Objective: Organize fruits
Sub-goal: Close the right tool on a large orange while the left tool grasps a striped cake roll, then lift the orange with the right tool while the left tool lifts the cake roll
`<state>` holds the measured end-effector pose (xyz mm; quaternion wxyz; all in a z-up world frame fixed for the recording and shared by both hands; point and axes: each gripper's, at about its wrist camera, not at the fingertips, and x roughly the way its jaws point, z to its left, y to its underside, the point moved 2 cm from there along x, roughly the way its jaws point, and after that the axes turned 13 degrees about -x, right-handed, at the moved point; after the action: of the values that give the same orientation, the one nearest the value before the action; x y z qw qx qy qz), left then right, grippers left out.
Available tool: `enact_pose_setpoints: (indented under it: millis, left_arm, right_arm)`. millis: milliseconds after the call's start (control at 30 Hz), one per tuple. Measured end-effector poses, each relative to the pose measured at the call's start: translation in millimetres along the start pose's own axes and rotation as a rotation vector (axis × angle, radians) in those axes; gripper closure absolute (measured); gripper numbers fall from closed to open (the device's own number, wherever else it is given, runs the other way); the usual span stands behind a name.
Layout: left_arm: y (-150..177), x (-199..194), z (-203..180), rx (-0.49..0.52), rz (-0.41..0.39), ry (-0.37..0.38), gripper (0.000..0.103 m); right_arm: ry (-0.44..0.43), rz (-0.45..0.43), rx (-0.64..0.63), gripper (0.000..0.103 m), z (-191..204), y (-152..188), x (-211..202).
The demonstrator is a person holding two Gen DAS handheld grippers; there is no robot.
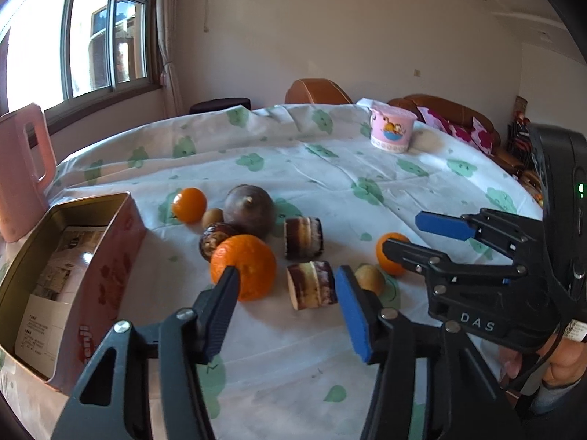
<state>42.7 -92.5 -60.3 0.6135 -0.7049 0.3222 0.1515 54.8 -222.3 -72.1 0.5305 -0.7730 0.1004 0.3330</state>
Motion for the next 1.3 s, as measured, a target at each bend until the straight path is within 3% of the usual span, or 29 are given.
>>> enact_pose_setpoints:
  millis: [333, 467, 733, 1300]
  left_arm:
    - [2.7, 19.3, -14.0, 0.041, 0.097, 0.024, 0.053]
    - [2.0, 25.7, -13.5, 0.026, 0.123, 0.037, 0.059]
    - [-0.6, 38.2, -6.5, -0.03, 0.177, 0.067, 0.069]
    - [-5.7, 20.3, -0.1, -0.059, 0.067, 0.088, 0.069]
  right_arm:
    - [-0.064, 0.048, -0.005, 0.053, 3.0, -0.9, 9.3]
    - [-0.114, 0.04, 0.013, 0.063, 1.0, 0.0, 9.7]
    - [-0.164, 0.071, 0.008, 0.068, 3.0, -0.9, 17.9]
    - [-0.083, -0.068, -0.013, 0.069, 4.5, -1.8, -6.6]
